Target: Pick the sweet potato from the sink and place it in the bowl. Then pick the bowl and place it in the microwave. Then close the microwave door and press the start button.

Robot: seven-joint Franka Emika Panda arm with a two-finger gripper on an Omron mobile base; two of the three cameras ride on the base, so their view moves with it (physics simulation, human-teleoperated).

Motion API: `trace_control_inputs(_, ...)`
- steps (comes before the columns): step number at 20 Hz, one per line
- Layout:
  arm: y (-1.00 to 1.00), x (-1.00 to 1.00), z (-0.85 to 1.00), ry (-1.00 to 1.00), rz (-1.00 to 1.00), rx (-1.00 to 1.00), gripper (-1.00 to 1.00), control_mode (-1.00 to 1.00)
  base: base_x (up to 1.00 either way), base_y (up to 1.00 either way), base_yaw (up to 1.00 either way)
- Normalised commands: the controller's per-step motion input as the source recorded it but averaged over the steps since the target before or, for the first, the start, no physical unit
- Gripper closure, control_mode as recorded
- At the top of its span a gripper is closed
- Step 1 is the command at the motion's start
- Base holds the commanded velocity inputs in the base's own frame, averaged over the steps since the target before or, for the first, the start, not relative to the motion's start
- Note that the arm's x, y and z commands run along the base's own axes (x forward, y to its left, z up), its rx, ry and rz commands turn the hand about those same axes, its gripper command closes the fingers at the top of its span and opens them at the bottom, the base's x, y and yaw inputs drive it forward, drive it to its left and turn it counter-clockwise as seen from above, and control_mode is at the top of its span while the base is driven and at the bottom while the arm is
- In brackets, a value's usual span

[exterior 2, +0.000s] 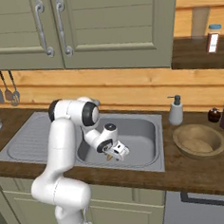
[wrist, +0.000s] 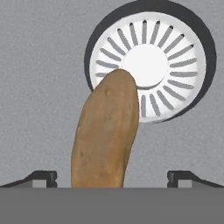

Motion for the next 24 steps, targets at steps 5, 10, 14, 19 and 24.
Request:
trace_control_inputs(5,0.00,0.04,-0.34,0.01,0.00,0.00,1.00,-1.00,0.00,0.00,0.00)
trace_control_inputs(10,0.00,0.00,-0.06,0.00,0.00,0.00,1.00,-1.00,0.00,0.00,0.00)
trace_control_inputs(14,-0.16,-0.38,0.49,-0.01,-0.03,0.00,1.00,-1.00,0.00,0.00,0.00)
trace_control_inputs(19,-0.31,-0.73,0.98,-0.08,-0.08,0.00,1.00,-1.00,0.00,0.00,0.00)
trace_control_inputs(24,-0.41,-0.71,1.00,-0.05,-0.13,0.00,1.00,-1.00,0.00,0.00,0.00)
